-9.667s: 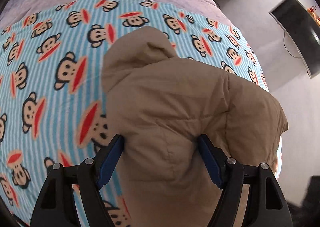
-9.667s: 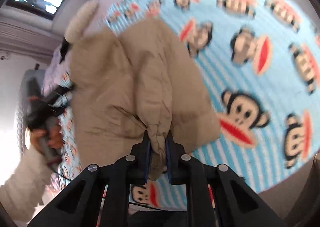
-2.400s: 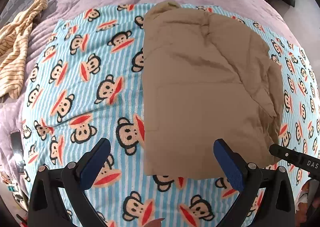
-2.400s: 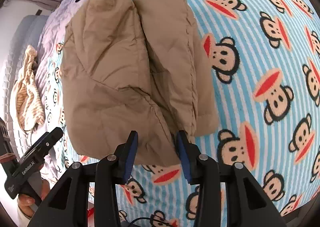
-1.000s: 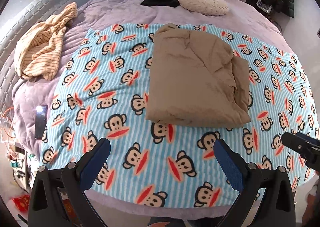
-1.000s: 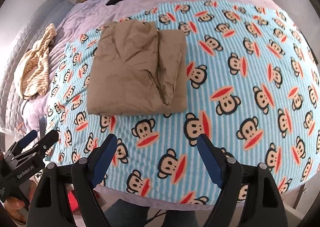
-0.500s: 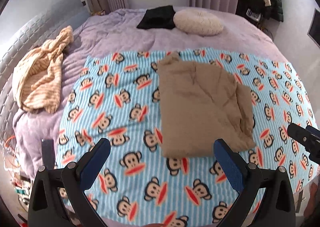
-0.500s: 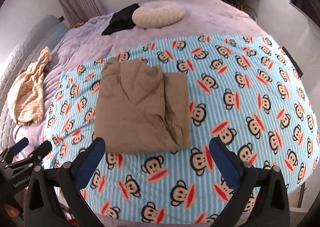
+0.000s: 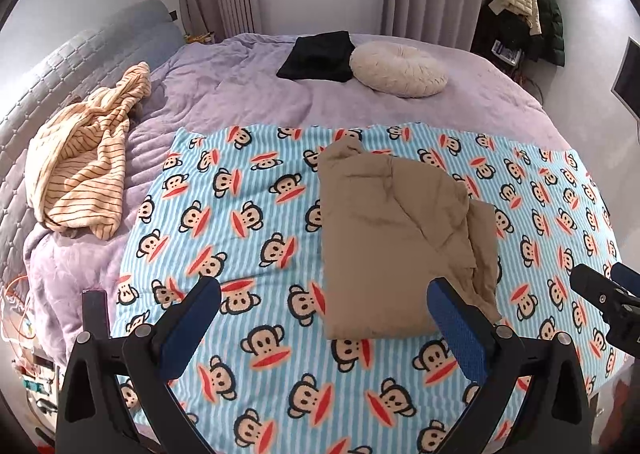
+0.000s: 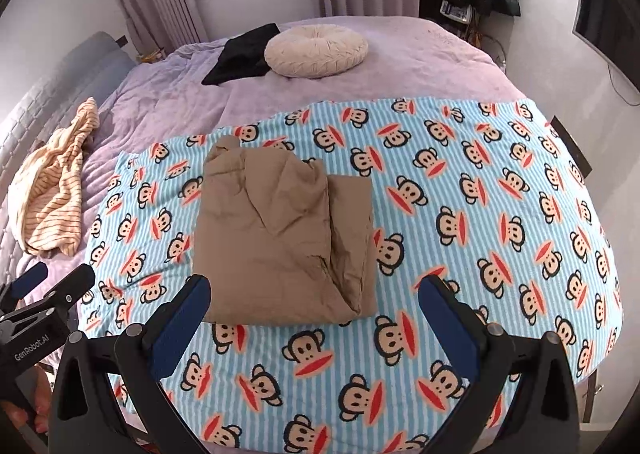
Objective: Fold large clothes
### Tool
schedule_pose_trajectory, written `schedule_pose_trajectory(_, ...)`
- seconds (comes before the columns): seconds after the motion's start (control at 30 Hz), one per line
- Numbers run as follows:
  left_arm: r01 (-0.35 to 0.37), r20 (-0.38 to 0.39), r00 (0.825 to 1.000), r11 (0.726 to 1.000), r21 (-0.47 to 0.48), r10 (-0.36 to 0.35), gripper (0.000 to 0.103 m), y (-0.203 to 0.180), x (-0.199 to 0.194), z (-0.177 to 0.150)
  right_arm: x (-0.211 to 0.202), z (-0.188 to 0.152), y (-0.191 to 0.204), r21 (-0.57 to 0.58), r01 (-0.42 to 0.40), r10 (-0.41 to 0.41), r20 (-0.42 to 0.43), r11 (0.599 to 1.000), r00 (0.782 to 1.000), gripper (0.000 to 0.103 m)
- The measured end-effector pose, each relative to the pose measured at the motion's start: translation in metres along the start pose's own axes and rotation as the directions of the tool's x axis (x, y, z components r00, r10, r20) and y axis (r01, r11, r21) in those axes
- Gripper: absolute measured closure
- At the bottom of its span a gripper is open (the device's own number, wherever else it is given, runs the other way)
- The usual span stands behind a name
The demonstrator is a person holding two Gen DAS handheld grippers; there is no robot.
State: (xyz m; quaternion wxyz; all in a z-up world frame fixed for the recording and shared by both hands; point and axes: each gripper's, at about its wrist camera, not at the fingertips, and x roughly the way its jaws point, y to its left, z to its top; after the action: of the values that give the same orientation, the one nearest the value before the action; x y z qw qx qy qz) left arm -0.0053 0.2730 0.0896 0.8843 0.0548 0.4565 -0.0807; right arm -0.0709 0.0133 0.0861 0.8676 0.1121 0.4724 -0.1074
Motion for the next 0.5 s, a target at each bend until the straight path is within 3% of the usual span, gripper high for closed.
schedule_pose_trajectory(0.5,-0.003,0.004,1.000,1.000,-0.005,0.003,0.000,-0.0018,-0.0041,-0.0002,-0.0035,0.0046,0.0012,-0.011,-0.004,0.004,0.006,1.000,1.000,0.000)
